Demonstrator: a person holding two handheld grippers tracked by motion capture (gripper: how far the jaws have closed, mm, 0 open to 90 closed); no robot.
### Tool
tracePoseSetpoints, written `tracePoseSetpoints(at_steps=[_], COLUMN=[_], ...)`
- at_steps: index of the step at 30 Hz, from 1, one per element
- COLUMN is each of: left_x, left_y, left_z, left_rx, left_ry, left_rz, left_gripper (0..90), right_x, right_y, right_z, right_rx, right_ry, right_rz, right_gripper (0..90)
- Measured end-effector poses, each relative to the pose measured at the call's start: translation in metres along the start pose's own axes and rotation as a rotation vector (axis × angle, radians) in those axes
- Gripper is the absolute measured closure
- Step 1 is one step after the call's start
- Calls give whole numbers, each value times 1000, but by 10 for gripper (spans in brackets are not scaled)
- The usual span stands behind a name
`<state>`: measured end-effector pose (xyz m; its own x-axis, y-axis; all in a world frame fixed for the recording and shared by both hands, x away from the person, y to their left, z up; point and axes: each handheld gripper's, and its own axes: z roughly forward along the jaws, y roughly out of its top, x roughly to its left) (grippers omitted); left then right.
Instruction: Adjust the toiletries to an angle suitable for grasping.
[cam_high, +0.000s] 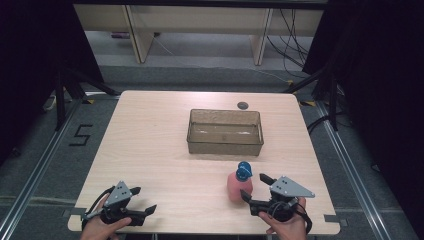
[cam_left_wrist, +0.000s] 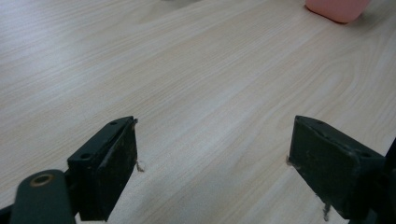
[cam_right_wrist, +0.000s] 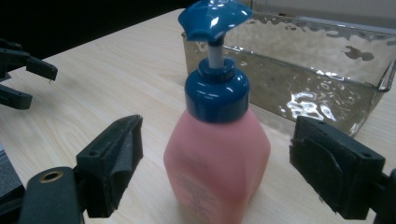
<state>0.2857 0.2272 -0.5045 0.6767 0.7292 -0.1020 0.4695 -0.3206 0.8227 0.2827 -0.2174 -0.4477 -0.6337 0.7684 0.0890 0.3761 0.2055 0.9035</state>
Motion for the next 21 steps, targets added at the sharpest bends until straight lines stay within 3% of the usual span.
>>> tracePoseSetpoints(at_steps=[3, 4, 6, 7, 8, 10, 12, 13, 21], left_x=[0, 0, 0, 0, 1, 0, 1, 1, 1], left_y=[0, 0, 0, 0, 0, 1, 0, 0, 0], left_z=[0, 0, 0, 0, 0, -1, 0, 0, 0], left_rx=[2, 0, 3, 0, 2, 11, 1, -1, 0], left_ry=[3, -1, -3, -5, -4, 2, -7, -8, -7], left_rz=[4, 0, 4, 4, 7, 5, 3, 3, 2], left_gripper=[147, 148, 148, 148, 148, 147, 147, 148, 147], right_x=[-2, -1, -2, 0, -2, -3, -2, -4, -4], right_y=[2, 3, 3, 3, 4, 6, 6, 8, 11], right_z=[4, 5, 6, 7, 7, 9, 11, 13, 20], right_rx=[-17, -19, -25, -21, -9, -9, -15, -18, -18], right_ry=[-12, -3, -10, -3, -10, -9, -14, -11, 1], right_rz=[-41, -27, -44, -13, -39, -47, -26, -52, -50], right_gripper=[187, 189, 193, 196, 198, 202, 209, 216, 240])
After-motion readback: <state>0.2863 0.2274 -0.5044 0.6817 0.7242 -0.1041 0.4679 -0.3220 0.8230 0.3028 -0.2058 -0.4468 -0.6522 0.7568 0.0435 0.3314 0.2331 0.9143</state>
